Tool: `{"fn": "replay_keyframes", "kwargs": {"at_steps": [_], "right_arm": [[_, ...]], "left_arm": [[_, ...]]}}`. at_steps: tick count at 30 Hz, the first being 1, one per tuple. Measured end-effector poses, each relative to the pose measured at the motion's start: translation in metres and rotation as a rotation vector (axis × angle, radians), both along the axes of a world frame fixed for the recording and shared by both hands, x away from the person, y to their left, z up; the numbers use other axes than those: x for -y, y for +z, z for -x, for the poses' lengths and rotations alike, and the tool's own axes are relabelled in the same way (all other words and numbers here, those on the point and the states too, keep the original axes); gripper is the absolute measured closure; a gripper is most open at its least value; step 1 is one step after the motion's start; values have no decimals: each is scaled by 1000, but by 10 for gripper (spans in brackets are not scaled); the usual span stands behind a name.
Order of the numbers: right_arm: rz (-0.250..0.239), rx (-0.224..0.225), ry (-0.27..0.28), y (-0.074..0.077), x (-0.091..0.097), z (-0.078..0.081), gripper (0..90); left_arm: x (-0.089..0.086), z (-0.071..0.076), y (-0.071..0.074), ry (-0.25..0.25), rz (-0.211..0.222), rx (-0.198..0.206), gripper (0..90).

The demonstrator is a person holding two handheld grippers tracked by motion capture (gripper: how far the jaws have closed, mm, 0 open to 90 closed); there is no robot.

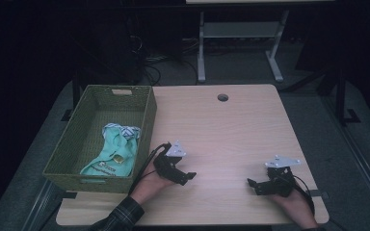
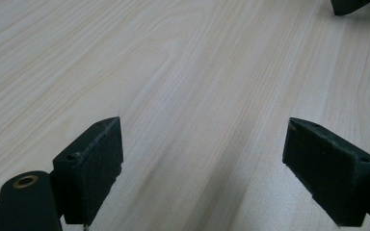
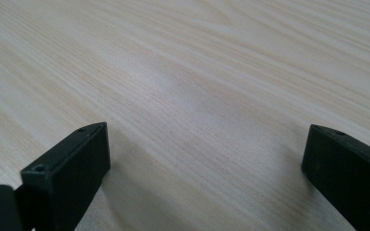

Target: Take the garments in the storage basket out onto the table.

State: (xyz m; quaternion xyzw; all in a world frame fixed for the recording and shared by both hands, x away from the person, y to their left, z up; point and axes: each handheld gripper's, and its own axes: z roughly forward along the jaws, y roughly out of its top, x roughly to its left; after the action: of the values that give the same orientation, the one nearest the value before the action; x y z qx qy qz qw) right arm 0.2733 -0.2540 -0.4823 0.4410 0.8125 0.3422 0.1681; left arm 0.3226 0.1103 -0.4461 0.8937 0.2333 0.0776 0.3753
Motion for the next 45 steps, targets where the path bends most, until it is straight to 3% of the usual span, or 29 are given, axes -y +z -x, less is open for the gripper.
{"fn": "replay_keyframes", "kwargs": {"at_steps": [23, 28, 45], "right_arm": [[2, 1, 2, 0, 0, 0, 26], [2, 1, 3, 0, 0, 0, 26], [2, -1, 0, 0, 0, 0, 26]], "left_arm": [[-1, -2, 15, -3, 8, -3, 137], [-2, -2, 18, 5, 26, 0, 140], [-1, -3, 28, -8, 19, -2, 140]]}}
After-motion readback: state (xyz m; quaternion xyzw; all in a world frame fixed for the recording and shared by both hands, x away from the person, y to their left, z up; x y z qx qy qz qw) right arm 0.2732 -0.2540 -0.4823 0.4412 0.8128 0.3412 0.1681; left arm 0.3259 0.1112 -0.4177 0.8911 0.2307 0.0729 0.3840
